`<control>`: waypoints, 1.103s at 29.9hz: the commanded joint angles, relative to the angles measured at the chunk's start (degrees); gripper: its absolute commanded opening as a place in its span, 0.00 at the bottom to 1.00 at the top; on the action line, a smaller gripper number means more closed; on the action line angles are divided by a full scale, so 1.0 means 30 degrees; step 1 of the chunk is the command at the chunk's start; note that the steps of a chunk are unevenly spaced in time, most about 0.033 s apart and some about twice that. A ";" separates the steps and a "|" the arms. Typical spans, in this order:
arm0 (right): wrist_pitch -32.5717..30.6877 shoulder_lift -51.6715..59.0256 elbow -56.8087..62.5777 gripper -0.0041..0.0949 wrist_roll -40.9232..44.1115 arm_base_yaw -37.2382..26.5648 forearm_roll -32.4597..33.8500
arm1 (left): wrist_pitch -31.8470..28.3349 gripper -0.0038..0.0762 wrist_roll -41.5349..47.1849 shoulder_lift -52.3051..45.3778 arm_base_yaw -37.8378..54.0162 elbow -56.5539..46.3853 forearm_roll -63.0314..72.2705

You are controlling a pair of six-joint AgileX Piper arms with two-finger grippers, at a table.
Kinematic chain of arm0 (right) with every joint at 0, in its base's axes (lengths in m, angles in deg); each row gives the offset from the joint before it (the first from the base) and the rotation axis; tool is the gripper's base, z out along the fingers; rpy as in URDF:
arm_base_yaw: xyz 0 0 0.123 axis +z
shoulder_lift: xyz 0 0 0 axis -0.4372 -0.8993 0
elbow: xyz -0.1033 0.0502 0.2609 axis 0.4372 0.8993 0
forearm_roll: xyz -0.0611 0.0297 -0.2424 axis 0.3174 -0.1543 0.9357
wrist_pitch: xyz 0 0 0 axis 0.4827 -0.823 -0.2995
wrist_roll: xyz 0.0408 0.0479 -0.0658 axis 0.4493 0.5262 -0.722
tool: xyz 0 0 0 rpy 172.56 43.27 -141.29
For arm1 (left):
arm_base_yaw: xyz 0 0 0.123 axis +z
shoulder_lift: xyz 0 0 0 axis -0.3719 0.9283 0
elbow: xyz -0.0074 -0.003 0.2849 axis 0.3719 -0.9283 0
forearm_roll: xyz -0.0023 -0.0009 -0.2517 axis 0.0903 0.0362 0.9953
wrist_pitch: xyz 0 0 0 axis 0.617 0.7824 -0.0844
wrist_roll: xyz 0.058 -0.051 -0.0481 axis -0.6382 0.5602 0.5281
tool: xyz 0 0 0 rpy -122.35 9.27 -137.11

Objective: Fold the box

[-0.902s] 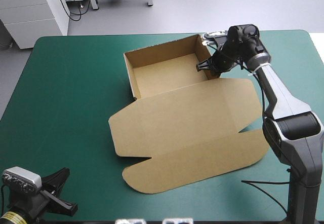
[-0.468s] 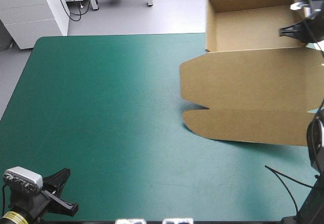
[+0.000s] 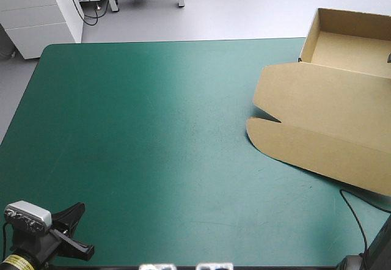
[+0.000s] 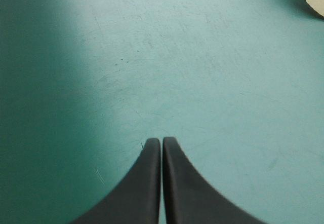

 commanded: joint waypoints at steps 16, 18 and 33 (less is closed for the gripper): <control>0.0065 -0.0570 0.1116 0.28 -0.0051 -0.0307 0.0550 | -0.2073 0.04 0.0066 0.0271 -0.0054 0.0173 -0.0027; 0.0065 -0.0570 0.1116 0.43 -0.0051 -0.0307 0.0486 | -0.2123 0.04 0.0066 0.0271 -0.0054 0.0134 -0.0027; 0.0065 0.4015 -0.1209 0.75 -0.1539 -0.0274 -0.5077 | -0.2213 0.04 0.0032 0.0271 -0.0054 0.0103 -0.0027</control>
